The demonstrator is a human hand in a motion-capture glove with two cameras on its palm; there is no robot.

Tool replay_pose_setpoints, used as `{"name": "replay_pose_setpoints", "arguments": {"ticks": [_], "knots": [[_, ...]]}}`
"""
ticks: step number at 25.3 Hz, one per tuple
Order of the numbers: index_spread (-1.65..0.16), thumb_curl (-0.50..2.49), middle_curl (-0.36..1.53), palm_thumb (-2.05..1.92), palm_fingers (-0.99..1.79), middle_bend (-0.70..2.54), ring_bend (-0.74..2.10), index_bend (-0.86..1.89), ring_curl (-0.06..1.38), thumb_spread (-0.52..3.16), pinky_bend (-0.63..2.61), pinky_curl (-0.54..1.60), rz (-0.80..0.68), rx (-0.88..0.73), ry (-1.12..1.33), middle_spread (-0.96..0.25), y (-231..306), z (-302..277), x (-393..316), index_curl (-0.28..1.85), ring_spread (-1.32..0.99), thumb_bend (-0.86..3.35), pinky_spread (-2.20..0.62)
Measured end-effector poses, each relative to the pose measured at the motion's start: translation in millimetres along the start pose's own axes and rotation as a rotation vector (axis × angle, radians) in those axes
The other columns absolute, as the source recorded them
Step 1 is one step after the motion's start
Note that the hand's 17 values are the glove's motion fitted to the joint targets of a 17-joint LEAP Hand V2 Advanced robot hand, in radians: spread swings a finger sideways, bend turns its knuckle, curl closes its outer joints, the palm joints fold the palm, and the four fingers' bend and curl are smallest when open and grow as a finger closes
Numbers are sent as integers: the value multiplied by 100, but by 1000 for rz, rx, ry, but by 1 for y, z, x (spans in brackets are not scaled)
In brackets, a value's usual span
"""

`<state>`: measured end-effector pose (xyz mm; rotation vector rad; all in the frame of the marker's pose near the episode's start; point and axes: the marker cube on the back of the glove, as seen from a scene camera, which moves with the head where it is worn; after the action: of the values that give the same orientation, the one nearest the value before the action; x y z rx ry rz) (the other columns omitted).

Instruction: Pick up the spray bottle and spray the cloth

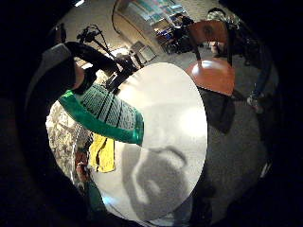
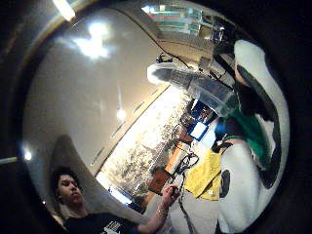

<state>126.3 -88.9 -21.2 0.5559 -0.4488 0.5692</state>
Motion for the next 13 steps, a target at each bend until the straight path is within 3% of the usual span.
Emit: {"name": "replay_pose_setpoints", "arguments": {"ticks": [4, 8, 13], "knots": [[-21, 57, 54, 103, 87, 38, 48, 34, 46, 61, 46, 40, 57, -98, 15, -8, -2, 6, -1, 39, -9, -5, -6], [-27, 50, 52, 84, 43, 33, 38, 6, 45, 73, 58, 45, 107, -215, 32, -2, 1, 12, 1, 35, 0, -11, 11], [-31, 45, 49, 72, 35, 33, 37, -1, 39, 81, 62, 41, 111, -236, 42, 3, 1, 18, 1, 23, 5, -7, 21]]}}
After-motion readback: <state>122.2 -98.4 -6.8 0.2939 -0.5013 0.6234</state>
